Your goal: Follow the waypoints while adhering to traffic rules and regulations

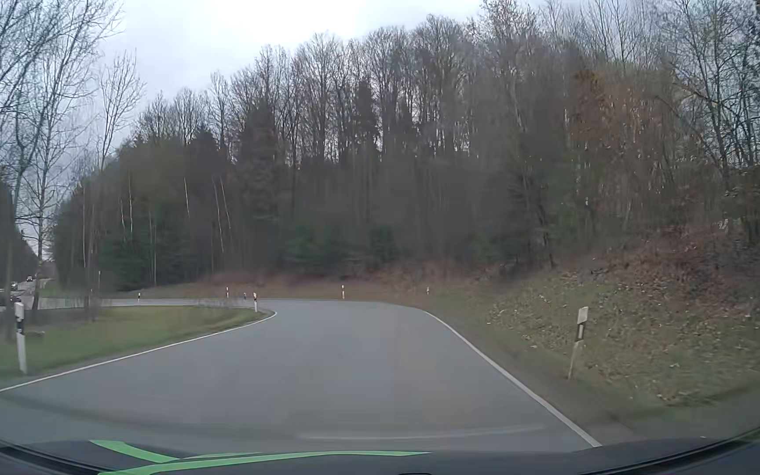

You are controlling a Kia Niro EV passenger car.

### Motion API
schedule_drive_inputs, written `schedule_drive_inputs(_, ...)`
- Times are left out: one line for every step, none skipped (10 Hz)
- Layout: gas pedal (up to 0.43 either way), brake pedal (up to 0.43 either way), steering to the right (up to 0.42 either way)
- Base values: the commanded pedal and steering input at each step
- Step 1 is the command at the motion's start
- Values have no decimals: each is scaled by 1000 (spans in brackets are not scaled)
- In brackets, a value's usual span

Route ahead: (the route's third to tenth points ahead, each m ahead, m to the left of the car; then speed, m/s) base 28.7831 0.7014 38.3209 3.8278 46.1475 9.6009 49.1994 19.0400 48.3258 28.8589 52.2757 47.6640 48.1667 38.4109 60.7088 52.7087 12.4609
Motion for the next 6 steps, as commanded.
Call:
schedule_drive_inputs(0,43,31)
schedule_drive_inputs(0,67,27)
schedule_drive_inputs(0,91,23)
schedule_drive_inputs(0,104,19)
schedule_drive_inputs(0,122,12)
schedule_drive_inputs(0,134,3)
